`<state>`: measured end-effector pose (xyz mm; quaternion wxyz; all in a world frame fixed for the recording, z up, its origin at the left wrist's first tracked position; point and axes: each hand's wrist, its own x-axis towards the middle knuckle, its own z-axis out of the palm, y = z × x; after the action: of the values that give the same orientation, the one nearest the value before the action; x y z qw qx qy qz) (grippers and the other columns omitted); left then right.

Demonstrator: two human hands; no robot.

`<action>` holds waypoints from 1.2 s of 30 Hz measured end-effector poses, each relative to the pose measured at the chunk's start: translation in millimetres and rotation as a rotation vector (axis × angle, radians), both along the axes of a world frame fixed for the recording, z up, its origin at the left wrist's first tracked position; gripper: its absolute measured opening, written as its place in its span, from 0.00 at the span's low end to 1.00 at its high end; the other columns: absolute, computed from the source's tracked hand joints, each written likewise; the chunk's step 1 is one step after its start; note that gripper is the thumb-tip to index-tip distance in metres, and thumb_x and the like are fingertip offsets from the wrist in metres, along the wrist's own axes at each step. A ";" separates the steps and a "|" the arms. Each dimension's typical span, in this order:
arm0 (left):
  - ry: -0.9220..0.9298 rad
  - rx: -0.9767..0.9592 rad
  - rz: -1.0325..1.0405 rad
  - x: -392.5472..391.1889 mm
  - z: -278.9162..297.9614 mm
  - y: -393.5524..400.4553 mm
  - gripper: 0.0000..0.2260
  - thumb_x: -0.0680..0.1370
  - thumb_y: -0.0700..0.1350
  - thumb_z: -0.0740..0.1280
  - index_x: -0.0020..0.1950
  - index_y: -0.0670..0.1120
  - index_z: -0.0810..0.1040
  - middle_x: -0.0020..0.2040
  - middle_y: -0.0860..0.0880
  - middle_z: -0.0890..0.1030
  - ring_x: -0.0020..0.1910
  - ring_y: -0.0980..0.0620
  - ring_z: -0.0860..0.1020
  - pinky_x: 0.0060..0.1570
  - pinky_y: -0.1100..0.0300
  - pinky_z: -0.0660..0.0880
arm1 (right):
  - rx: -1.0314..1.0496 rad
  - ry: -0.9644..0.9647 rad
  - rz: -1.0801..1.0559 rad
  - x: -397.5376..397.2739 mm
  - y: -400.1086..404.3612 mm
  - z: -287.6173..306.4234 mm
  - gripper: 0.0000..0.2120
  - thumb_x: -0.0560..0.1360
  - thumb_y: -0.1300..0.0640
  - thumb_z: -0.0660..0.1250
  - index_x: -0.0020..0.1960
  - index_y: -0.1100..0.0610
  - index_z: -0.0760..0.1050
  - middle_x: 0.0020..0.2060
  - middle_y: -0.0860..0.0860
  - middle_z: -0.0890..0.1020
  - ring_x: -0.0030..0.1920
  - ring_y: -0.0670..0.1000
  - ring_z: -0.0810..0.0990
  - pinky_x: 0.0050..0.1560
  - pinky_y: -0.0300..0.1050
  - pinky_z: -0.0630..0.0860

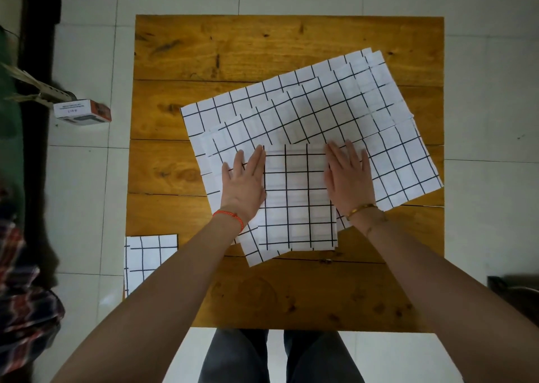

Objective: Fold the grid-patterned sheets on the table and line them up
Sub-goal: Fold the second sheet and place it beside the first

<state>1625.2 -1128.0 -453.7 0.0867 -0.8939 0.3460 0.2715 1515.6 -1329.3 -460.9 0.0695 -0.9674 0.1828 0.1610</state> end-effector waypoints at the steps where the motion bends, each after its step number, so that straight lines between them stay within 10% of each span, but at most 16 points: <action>1: -0.004 0.005 -0.003 0.2 -0.2 0.0 0.35 0.81 0.52 0.56 0.78 0.46 0.36 0.78 0.52 0.36 0.77 0.41 0.45 0.73 0.40 0.54 | 0.002 -0.013 0.002 1.6 -0.4 1.4 0.26 0.80 0.49 0.43 0.75 0.57 0.59 0.74 0.51 0.62 0.76 0.57 0.52 0.75 0.60 0.48; 29: 0.052 -0.188 -0.105 -138.2 -0.5 111.2 0.24 0.80 0.50 0.58 0.76 0.46 0.62 0.73 0.48 0.67 0.73 0.44 0.63 0.70 0.42 0.64 | 0.091 0.126 0.160 26.2 67.1 6.7 0.25 0.82 0.52 0.45 0.78 0.54 0.47 0.77 0.48 0.48 0.77 0.54 0.43 0.75 0.59 0.46; 36: 0.045 -0.504 0.185 -120.1 16.0 90.5 0.17 0.80 0.43 0.60 0.68 0.46 0.71 0.63 0.49 0.73 0.65 0.49 0.69 0.65 0.51 0.69 | 0.212 -0.374 -0.240 9.7 45.4 18.4 0.15 0.78 0.58 0.59 0.64 0.60 0.70 0.60 0.57 0.74 0.60 0.57 0.72 0.57 0.50 0.74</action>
<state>1505.1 -1037.5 -437.7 -0.1716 -0.9088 0.3213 0.2035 1525.3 -1283.9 -442.5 0.2218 -0.9390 0.2626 -0.0122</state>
